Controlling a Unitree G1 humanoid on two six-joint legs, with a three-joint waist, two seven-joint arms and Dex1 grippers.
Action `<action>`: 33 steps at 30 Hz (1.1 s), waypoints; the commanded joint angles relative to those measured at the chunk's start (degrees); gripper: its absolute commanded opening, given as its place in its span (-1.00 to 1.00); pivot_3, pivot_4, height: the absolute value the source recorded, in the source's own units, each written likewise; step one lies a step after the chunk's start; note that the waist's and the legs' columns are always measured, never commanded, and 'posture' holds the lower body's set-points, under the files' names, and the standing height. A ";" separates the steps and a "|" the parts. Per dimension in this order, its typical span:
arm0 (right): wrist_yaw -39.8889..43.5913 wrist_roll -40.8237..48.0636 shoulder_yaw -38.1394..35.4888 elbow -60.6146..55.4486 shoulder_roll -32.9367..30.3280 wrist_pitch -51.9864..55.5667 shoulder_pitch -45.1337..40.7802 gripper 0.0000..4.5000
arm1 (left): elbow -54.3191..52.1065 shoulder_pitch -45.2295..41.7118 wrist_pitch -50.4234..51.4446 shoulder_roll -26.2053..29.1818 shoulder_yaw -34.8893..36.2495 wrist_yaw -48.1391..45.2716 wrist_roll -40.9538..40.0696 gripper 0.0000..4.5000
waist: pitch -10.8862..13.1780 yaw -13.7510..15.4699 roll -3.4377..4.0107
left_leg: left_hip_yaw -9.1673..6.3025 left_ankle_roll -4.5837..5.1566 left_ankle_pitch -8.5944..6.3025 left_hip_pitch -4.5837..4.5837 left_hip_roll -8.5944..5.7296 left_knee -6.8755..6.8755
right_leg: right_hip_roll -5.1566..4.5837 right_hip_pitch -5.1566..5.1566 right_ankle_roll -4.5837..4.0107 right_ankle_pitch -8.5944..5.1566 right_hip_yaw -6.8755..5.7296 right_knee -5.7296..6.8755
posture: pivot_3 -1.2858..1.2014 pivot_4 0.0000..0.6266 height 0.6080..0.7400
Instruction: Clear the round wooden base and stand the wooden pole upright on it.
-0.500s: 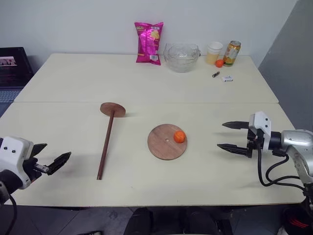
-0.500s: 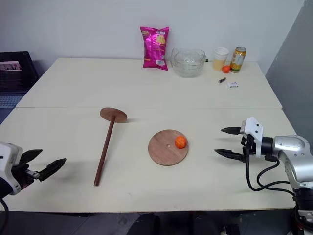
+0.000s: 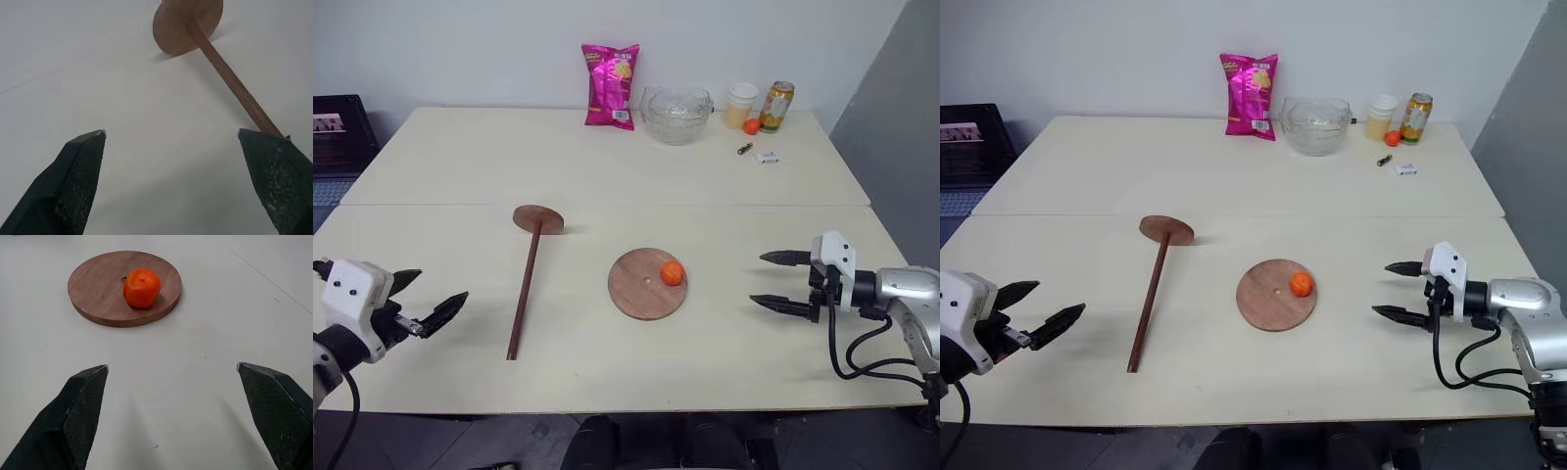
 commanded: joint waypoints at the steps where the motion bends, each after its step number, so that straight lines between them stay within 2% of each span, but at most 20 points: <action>1: 1.96 1.21 -0.45 -1.64 -2.13 2.56 -1.82 0.97 | -1.76 -0.37 -4.39 2.17 0.52 -3.60 0.06 1.00 | 0.00 0.01 0.01 | 0.00 0.00 0.00 0.00 0.00 0.00 | 0.00 0.00 0.00 0.00 0.00 0.00 | 0.03 -0.52 1.00; 3: 2.19 1.23 -0.25 -2.42 -2.34 3.16 -1.92 0.97 | -3.52 -2.19 -2.60 1.97 0.76 -3.42 -2.73 1.00 | 0.01 0.04 0.02 | 0.01 0.00 0.00 -0.01 0.00 0.01 | -0.01 0.00 0.00 0.00 0.00 -0.01 | 0.03 -0.52 1.00; 14: -0.01 2.48 1.79 -10.71 0.77 5.92 -3.35 0.97 | -13.24 -3.33 2.70 6.66 -7.68 -7.59 -4.26 1.00 | 0.02 0.00 0.01 | 0.00 0.00 0.00 -0.03 0.00 0.00 | 0.00 0.00 0.00 0.00 0.00 -0.01 | 0.03 -0.52 1.00; 19: -5.03 -0.35 6.70 -13.89 4.94 7.78 -4.26 0.97 | -15.21 -7.83 3.44 6.32 -14.78 -6.69 -3.74 1.00 | 0.02 0.01 0.02 | 0.00 0.00 0.00 -0.03 -0.01 0.00 | 0.01 0.00 0.01 0.00 -0.01 0.00 | 0.03 -0.52 1.00; 21: -10.06 -5.82 12.13 -13.45 8.94 7.88 -5.44 0.97 | -16.21 -10.32 3.08 6.70 -19.55 -8.03 -3.30 1.00 | 0.02 0.01 0.01 | -0.02 0.00 0.00 -0.05 -0.01 0.01 | 0.02 -0.02 0.01 0.00 -0.02 0.01 | 0.03 -0.52 1.00; 23: -13.91 -7.36 14.11 -12.08 13.20 8.21 -6.58 0.97 | -16.57 -12.89 3.45 6.53 -22.40 -8.61 -3.87 1.00 | 0.01 -0.04 -0.01 | -0.01 -0.01 0.01 -0.03 -0.02 0.00 | 0.02 -0.01 0.01 0.00 -0.01 0.01 | 0.03 -0.52 1.00; 26: -17.11 -8.14 14.65 -9.72 17.40 9.20 -7.95 0.97 | -16.58 -15.60 3.68 6.33 -25.37 -9.17 -4.10 1.00 | 0.04 -0.08 0.04 | -0.01 -0.02 0.02 -0.08 0.00 0.01 | 0.05 -0.09 0.01 0.00 0.00 0.07 | 0.03 -0.52 1.00; 33: -19.64 -11.68 17.76 -3.43 21.98 6.16 -9.72 0.97 | -15.33 -18.49 3.13 6.11 -28.67 -9.38 -3.02 1.00 | 0.03 -0.07 0.02 | -0.01 -0.03 0.02 -0.12 -0.03 0.02 | 0.04 -0.12 0.01 0.00 0.01 0.02 | 0.03 -0.52 1.00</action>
